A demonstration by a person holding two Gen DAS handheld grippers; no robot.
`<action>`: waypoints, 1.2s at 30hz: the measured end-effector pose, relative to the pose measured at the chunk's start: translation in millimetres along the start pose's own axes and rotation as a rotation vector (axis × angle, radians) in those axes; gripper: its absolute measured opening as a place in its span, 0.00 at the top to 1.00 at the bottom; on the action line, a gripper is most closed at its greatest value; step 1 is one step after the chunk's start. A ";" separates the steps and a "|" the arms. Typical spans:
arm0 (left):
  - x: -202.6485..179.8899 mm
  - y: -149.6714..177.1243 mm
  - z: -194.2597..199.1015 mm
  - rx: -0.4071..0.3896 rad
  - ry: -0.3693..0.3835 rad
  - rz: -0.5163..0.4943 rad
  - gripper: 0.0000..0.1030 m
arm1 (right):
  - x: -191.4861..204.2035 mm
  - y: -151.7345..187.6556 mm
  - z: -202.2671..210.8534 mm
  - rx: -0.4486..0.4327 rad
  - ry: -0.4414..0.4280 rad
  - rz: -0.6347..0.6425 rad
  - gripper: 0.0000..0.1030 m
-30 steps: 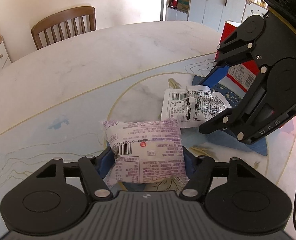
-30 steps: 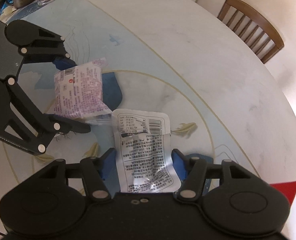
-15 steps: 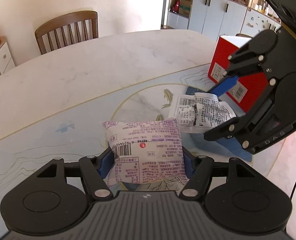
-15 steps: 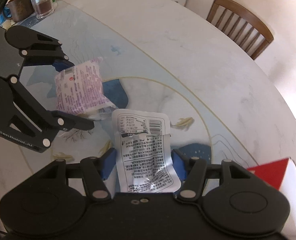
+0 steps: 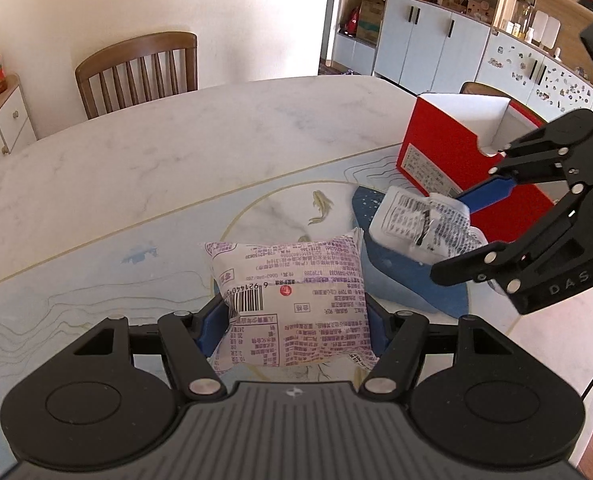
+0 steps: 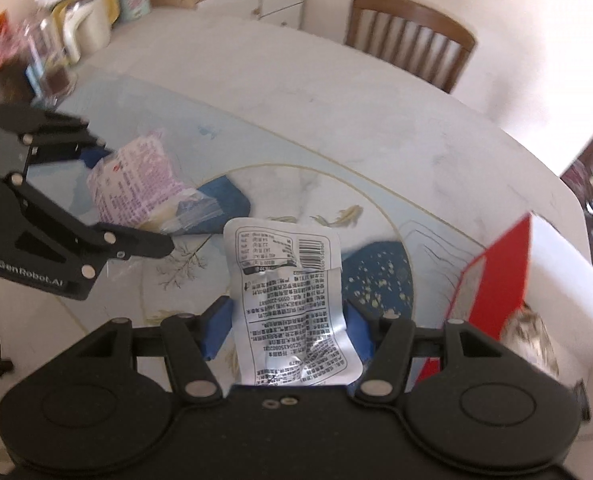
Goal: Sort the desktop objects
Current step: 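Carry the purple packet with the left tool while the right tool carries the white wrapper to the box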
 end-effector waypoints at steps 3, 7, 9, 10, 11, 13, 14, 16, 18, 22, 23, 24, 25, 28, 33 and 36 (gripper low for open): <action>-3.1 -0.4 7.5 -0.005 0.003 -0.001 0.34 | -0.5 5.5 13.1 -0.032 0.010 -0.055 0.42; -10.3 -5.4 18.6 -0.012 0.009 -0.011 0.34 | 2.2 13.4 30.7 -0.060 0.021 -0.095 0.42; -15.2 -8.2 24.2 -0.021 0.014 -0.019 0.34 | 2.9 17.8 38.2 -0.072 0.023 -0.119 0.41; -17.5 -9.2 26.1 -0.024 0.015 -0.025 0.34 | 3.0 20.5 41.1 -0.075 0.025 -0.132 0.42; -20.2 -10.1 28.3 -0.028 0.014 -0.033 0.34 | 3.0 23.0 42.5 -0.079 0.028 -0.142 0.42; -25.2 -11.8 32.5 -0.035 0.019 -0.040 0.34 | 3.6 28.5 49.0 -0.087 0.033 -0.163 0.41; -27.4 -12.4 33.5 -0.036 0.023 -0.040 0.34 | 3.7 30.7 52.8 -0.089 0.034 -0.171 0.41; -32.0 -13.5 36.3 -0.036 0.036 -0.037 0.34 | 3.2 35.9 57.1 -0.103 0.035 -0.191 0.41; -36.9 -15.1 38.3 -0.038 0.041 -0.045 0.34 | 2.0 39.7 63.9 -0.117 0.039 -0.207 0.41; -48.0 -18.1 42.7 -0.053 0.047 -0.062 0.34 | -4.2 45.4 78.9 -0.142 0.059 -0.236 0.41; -50.4 -18.8 43.0 -0.052 0.050 -0.061 0.34 | -5.9 46.9 82.2 -0.146 0.064 -0.243 0.41; -53.2 -19.7 43.3 -0.050 0.055 -0.058 0.34 | -7.8 48.4 85.5 -0.151 0.071 -0.250 0.41; -55.7 -21.1 44.3 -0.050 0.060 -0.058 0.34 | -9.2 49.7 88.0 -0.155 0.074 -0.255 0.41; -65.5 -26.0 47.2 -0.052 0.061 -0.071 0.34 | -15.3 54.6 97.0 -0.169 0.079 -0.273 0.41; -83.3 -35.1 50.0 -0.061 0.068 -0.088 0.34 | -25.9 64.9 109.4 -0.190 0.092 -0.294 0.41; -95.8 -40.7 50.5 -0.072 0.075 -0.100 0.34 | -34.2 71.5 119.1 -0.204 0.099 -0.307 0.41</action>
Point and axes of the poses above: each gripper's, at about its wrist camera, not at the fingertips, and z roughly against the way its jaws point, x to its left, y to its underside, the point moved 5 cm from there along -z, roughly the way its jaws point, and after that the axes turned 10 degrees about -y, right-handed, at the moved point
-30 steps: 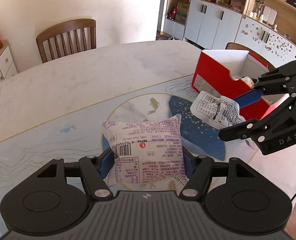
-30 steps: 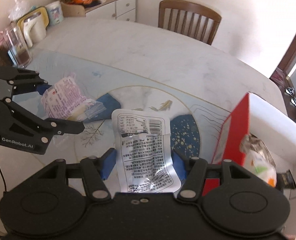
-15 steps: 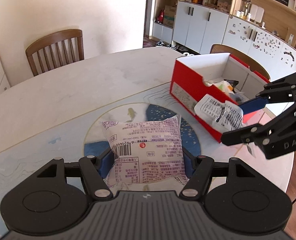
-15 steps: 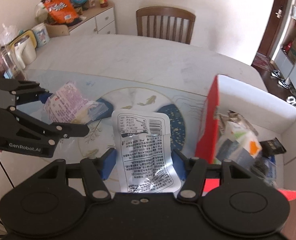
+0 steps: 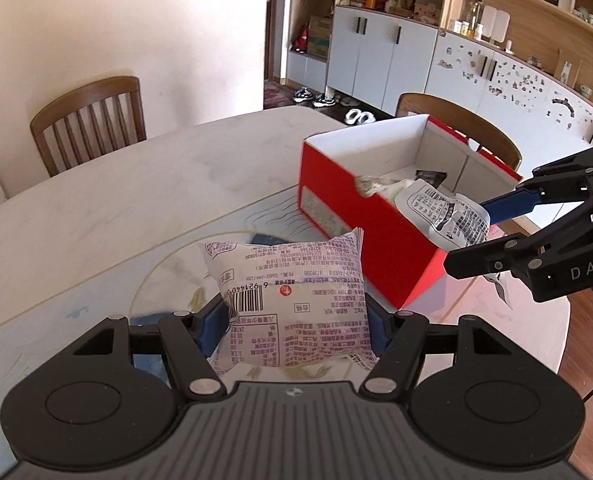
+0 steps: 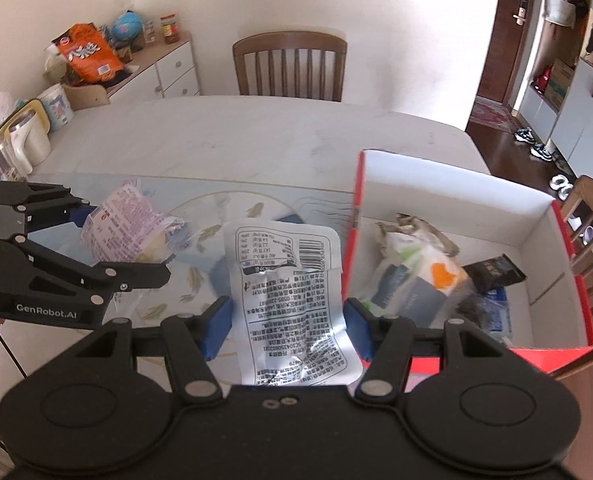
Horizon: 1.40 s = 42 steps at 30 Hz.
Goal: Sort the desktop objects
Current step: 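Carry the purple packet with the left tool while the right tool carries the white wrapper to the box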
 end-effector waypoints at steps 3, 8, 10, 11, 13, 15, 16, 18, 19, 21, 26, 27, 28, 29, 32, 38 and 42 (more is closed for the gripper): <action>-12.9 -6.1 -2.8 -0.001 0.007 -0.006 0.34 | -12.7 2.9 8.7 -0.012 0.008 -0.012 0.41; -35.8 -18.7 -6.9 -0.011 0.017 -0.019 0.34 | -35.5 8.8 22.0 -0.027 0.027 -0.029 0.41; -44.9 -24.0 -9.8 -0.011 0.027 -0.016 0.34 | -47.6 11.9 27.7 -0.025 0.038 -0.041 0.41; -49.3 -26.7 -11.6 -0.009 0.032 -0.014 0.34 | -53.1 12.7 30.1 -0.024 0.045 -0.046 0.41; -59.0 -32.2 -16.3 -0.005 0.041 -0.013 0.34 | -65.4 14.8 35.2 -0.023 0.060 -0.054 0.41; -70.0 -36.9 -20.5 -0.005 0.045 -0.021 0.34 | -78.9 17.1 40.1 -0.024 0.069 -0.066 0.41; -74.6 -39.9 -22.2 -0.007 0.046 -0.026 0.34 | -84.5 17.7 42.1 -0.024 0.073 -0.072 0.41; -86.0 -46.9 -26.6 -0.010 0.052 -0.036 0.34 | -97.8 19.6 46.2 -0.026 0.081 -0.083 0.41; -91.5 -50.6 -28.9 -0.012 0.054 -0.042 0.34 | -104.7 20.3 48.2 -0.028 0.084 -0.090 0.41; -102.4 -58.8 -34.0 -0.015 0.059 -0.052 0.34 | -117.3 20.7 51.6 -0.032 0.091 -0.096 0.41; -127.0 -78.0 -46.8 -0.026 0.062 -0.079 0.34 | -149.0 16.7 58.7 -0.052 0.103 -0.110 0.41; -131.5 -82.0 -50.2 -0.027 0.063 -0.084 0.34 | -154.8 16.0 59.1 -0.054 0.104 -0.112 0.41; -134.7 -85.6 -53.1 -0.028 0.063 -0.088 0.34 | -161.1 15.1 58.8 -0.057 0.105 -0.116 0.41; -138.2 -90.3 -56.8 -0.029 0.060 -0.092 0.34 | -166.3 14.0 58.4 -0.058 0.105 -0.120 0.41; -146.0 -103.4 -65.8 -0.030 0.062 -0.093 0.34 | -180.2 10.3 57.4 -0.064 0.107 -0.124 0.41; -154.6 -133.8 -89.7 -0.017 0.063 -0.096 0.34 | -200.6 -0.3 51.6 -0.062 0.106 -0.114 0.41; -159.8 -145.7 -114.2 0.024 0.064 -0.093 0.34 | -211.5 -5.1 42.4 -0.053 0.103 -0.115 0.41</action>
Point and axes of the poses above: each gripper's, at about its wrist camera, not at the fingertips, and z roughly against the way its jaws point, x to its left, y to its underside, the point moved 5 cm from there along -z, roughly the way its jaws point, and after that the axes turned 10 degrees about -y, right-handed, at the moved point
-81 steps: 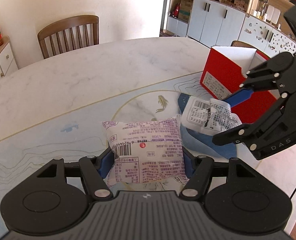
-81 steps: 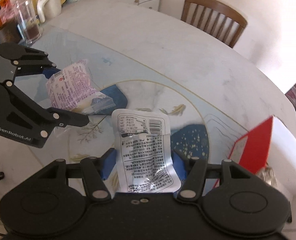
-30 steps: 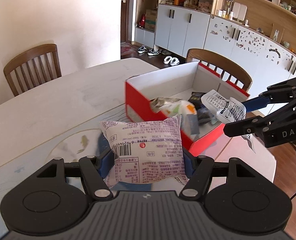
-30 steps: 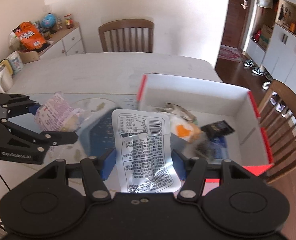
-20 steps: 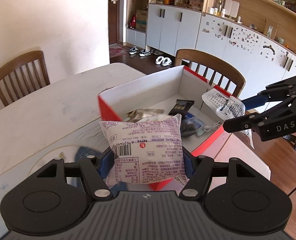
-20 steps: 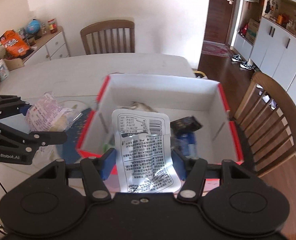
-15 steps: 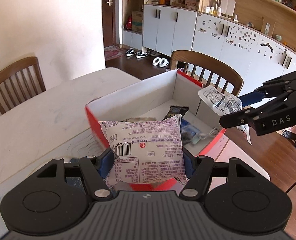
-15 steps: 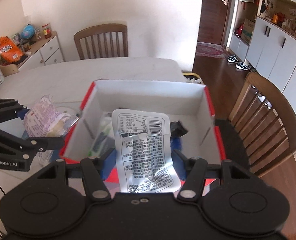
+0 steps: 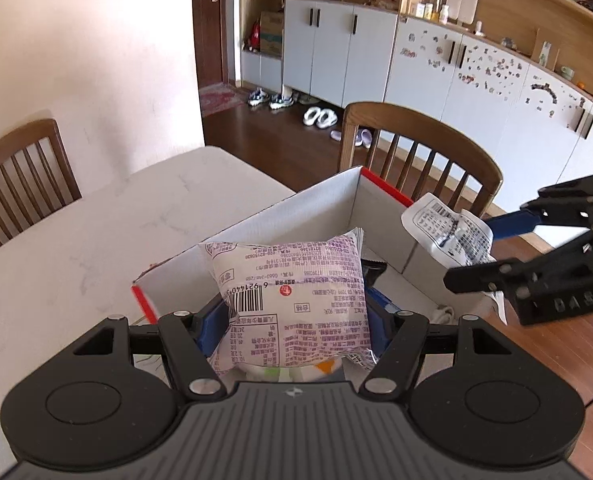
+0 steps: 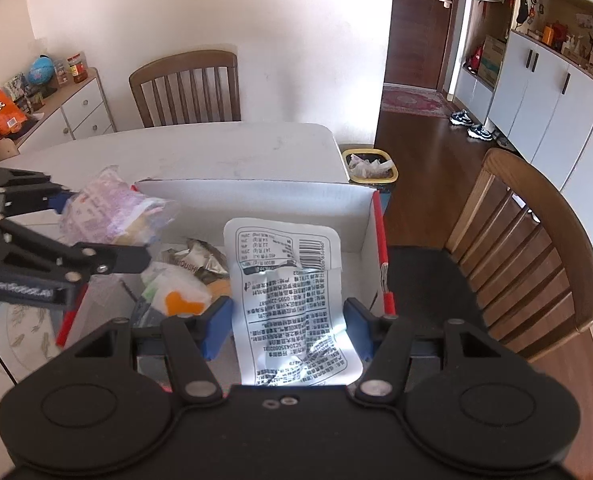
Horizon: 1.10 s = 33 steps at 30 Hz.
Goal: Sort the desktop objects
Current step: 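Lower and release the purple packet with the left tool while the right tool releases the wrapper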
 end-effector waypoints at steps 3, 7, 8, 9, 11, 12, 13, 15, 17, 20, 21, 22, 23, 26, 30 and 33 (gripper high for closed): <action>-3.1 -5.6 -18.4 0.028 -0.002 -0.011 0.34 | -2.9 -1.8 -9.5 0.016 -0.006 0.012 0.41; -5.7 -11.1 -43.8 0.065 -0.010 -0.012 0.34 | -2.9 2.0 -23.5 0.044 -0.003 0.043 0.41; -5.2 -11.8 -49.7 0.076 -0.011 -0.012 0.34 | -3.3 3.3 -27.5 0.051 0.002 0.051 0.41; -4.7 -12.5 -55.7 0.087 -0.011 -0.013 0.34 | -4.2 4.7 -31.8 0.058 0.012 0.058 0.41; -5.1 -12.8 -65.6 0.103 -0.015 -0.027 0.34 | -6.1 4.8 -39.2 0.058 0.024 0.077 0.41; -6.4 -12.8 -69.5 0.109 -0.019 -0.041 0.34 | -6.5 5.4 -42.5 0.058 0.028 0.081 0.41; -7.0 -12.7 -72.1 0.111 -0.022 -0.055 0.34 | -8.3 6.1 -46.2 0.061 0.031 0.087 0.41; -9.9 -10.9 -78.0 0.120 -0.027 -0.087 0.34 | -9.6 7.8 -53.4 0.075 0.027 0.091 0.41; -12.3 -10.4 -84.6 0.132 -0.028 -0.100 0.34 | -10.5 9.4 -59.3 0.089 0.023 0.095 0.41; -15.8 -11.6 -92.9 0.137 -0.022 -0.116 0.34 | -11.0 11.1 -64.9 0.101 0.016 0.108 0.41; -17.2 -10.8 -95.9 0.141 -0.021 -0.126 0.34 | -11.2 12.2 -66.9 0.108 0.021 0.113 0.41; -18.6 -10.3 -98.4 0.144 -0.021 -0.135 0.34 | -12.0 13.8 -69.1 0.115 0.027 0.115 0.41; -19.9 -9.1 -101.2 0.149 -0.025 -0.146 0.34 | -13.2 15.2 -71.8 0.124 0.032 0.114 0.41; -20.7 -5.6 -109.0 0.168 -0.021 -0.161 0.34 | -14.6 17.6 -78.9 0.136 0.037 0.109 0.41; -26.3 -2.5 -117.9 0.184 0.006 -0.207 0.34 | -16.6 22.5 -86.2 0.168 0.031 0.114 0.41; -31.3 -2.5 -121.4 0.191 0.015 -0.248 0.34 | -16.2 27.5 -88.7 0.188 0.020 0.121 0.41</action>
Point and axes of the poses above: each gripper's, at about its wrist camera, not at the fingertips, and z roughly against the way its jaws point, x to its left, y to its underside, the point moved 5 cm from there along -z, roughly the way its jaws point, and after that the axes turned 10 degrees about -y, right-handed, at the moved point
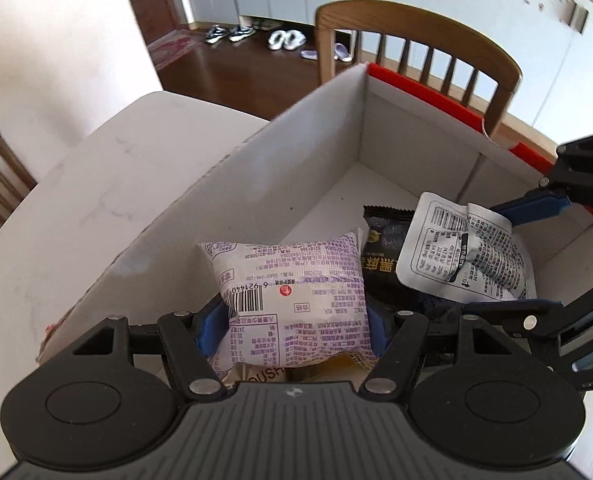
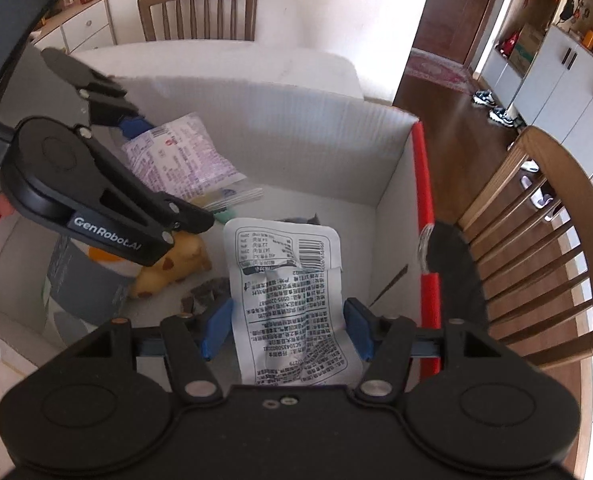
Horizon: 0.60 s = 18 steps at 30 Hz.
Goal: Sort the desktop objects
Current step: 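Lower and release the purple packet with the left tool while the right tool releases the wrapper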
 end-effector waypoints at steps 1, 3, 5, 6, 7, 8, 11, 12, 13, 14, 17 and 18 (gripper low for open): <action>-0.2 -0.9 -0.7 0.003 0.012 0.005 0.34 | 0.6 1.8 -0.3 0.005 -0.001 0.006 0.41; -0.6 -1.8 -2.2 0.011 0.035 0.016 0.34 | 2.2 2.5 -0.2 0.008 -0.004 0.013 0.41; -1.2 -1.8 -3.1 0.013 0.043 0.013 0.34 | 2.7 3.8 0.1 0.014 -0.002 0.025 0.41; -1.0 -1.9 -3.3 0.014 0.044 0.012 0.34 | 3.6 3.8 -0.3 0.017 -0.002 0.030 0.40; -0.1 -2.3 -3.7 0.016 0.047 0.015 0.34 | 4.4 4.9 -0.2 0.019 -0.004 0.036 0.40; 1.0 -2.7 -4.1 0.018 0.047 0.020 0.33 | 5.1 5.6 -0.3 0.021 -0.008 0.041 0.40; 5.5 -3.1 -5.4 0.025 0.054 0.039 0.32 | 7.0 6.5 -1.9 0.026 -0.003 0.056 0.39; 6.2 -2.9 -5.6 0.025 0.055 0.043 0.32 | 7.6 6.8 -2.0 0.024 0.001 0.060 0.38; 7.1 -2.3 -5.7 0.025 0.056 0.043 0.30 | 1.7 3.7 -2.1 0.023 0.002 0.063 0.37; 7.8 -2.1 -6.0 0.024 0.054 0.044 0.27 | 1.9 3.4 -2.3 0.022 0.003 0.062 0.37; 11.3 -1.1 -5.4 0.023 0.053 0.054 0.23 | 0.8 1.6 -0.1 0.015 -0.006 0.058 0.33; 12.6 -1.0 -4.9 0.017 0.047 0.054 0.22 | 0.8 1.4 1.3 0.012 -0.005 0.060 0.30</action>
Point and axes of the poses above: each gripper's, at about its wrist camera, not at the fingertips, and z roughly against the way its jaws point, x to its left, y to its underside, the point moved 5 cm from there along -z, roughly the way its jaws point, and after that the axes turned 10 degrees about -y, right-handed, at the moved point
